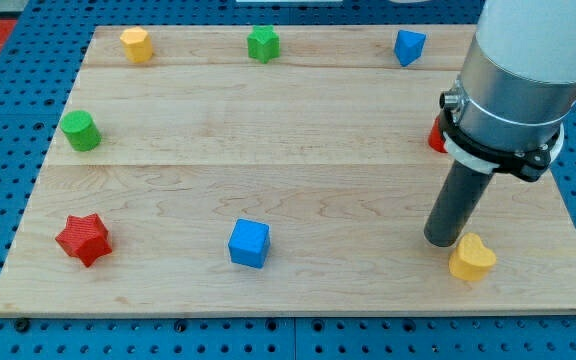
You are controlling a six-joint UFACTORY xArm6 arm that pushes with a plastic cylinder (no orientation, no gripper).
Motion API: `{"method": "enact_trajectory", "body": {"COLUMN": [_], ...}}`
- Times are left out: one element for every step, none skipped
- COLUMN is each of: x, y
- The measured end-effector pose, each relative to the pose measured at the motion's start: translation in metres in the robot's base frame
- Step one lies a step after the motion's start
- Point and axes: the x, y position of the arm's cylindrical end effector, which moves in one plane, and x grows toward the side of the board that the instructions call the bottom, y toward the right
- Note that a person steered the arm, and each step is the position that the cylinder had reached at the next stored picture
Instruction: Move the red blocks close to the cube
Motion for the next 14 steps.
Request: {"method": "enact_trajectory", "body": {"x": [-0.040,-0.024,0.044,0.075,0.068,0.061,0.061,0.061,0.060,0.060,0.060,0.049,0.004,-0.014], "y": [0.033,0.094,0.139,0.101,0.028,-0.020,-0.047,-0.054,-0.062,-0.070,-0.076,-0.085,-0.051,0.021]}}
